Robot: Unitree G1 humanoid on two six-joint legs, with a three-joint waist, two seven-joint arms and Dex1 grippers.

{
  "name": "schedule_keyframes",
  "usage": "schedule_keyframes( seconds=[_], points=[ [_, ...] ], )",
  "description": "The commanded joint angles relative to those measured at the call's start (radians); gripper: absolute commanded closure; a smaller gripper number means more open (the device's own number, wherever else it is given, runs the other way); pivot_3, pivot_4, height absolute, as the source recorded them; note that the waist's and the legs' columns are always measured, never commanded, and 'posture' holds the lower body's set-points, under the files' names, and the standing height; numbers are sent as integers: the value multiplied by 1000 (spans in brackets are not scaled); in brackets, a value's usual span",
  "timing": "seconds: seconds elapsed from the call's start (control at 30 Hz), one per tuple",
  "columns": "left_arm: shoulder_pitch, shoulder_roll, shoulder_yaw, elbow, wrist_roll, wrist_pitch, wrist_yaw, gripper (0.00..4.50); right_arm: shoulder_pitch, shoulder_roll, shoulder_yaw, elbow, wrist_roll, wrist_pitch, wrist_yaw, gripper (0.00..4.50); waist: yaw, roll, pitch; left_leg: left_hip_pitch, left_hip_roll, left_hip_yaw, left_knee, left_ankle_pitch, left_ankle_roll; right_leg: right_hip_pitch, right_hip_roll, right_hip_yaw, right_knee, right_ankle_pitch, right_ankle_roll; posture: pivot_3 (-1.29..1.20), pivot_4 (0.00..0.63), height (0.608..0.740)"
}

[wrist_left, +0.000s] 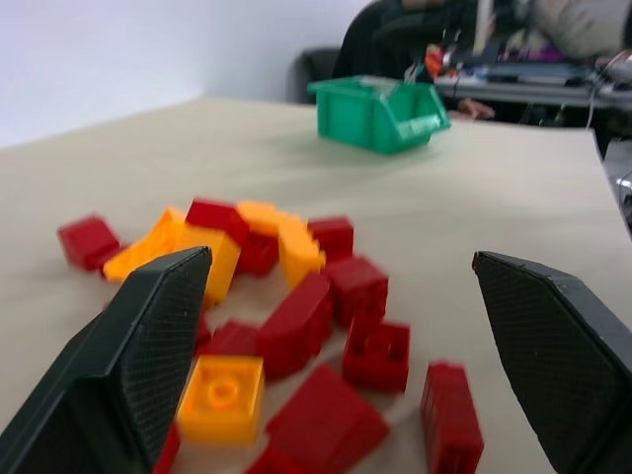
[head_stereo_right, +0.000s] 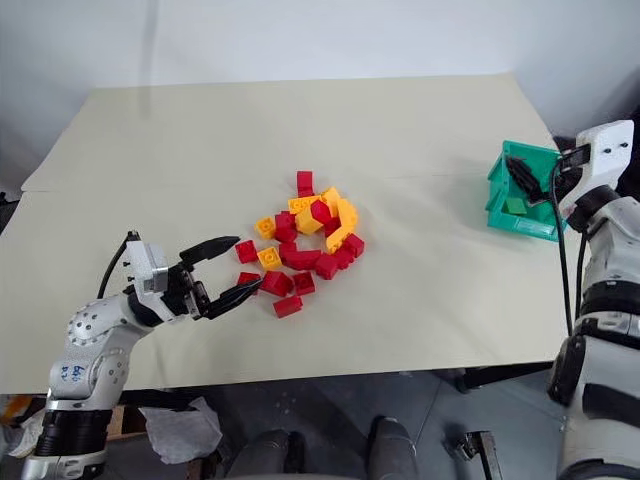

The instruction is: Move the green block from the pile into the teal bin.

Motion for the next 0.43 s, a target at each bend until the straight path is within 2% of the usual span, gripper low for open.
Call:
schedule_keyframes(
  seconds=[0.03,0.13,0.23,0.33,0.43],
  points=[
    [47,48,69,13,23,-32,7,0,171,12,18,-344,151,72,178,25,3,0,0,0,0,-1,0,0,0,0,0,0,0,0,0,0,150,740],
    [95,93,112,22,36,-46,-1,0,382,23,28,-601,251,188,217,25,11,0,0,0,0,0,1,0,0,1,0,0,0,0,0,0,150,740],
    [132,123,148,35,44,-60,3,0,575,25,53,-766,267,192,262,25,34,0,0,0,0,-1,2,0,0,1,0,0,0,0,0,0,150,740],
    [157,132,181,49,57,-86,18,0,722,57,55,-833,268,175,258,25,46,0,0,0,-1,-1,3,-1,0,2,0,0,-1,0,0,0,150,740],
    [171,127,194,55,67,-118,22,0,777,86,51,-837,249,139,237,25,48,0,0,1,-1,2,4,-1,0,2,0,2,-1,0,0,0,150,740]
  ],
)
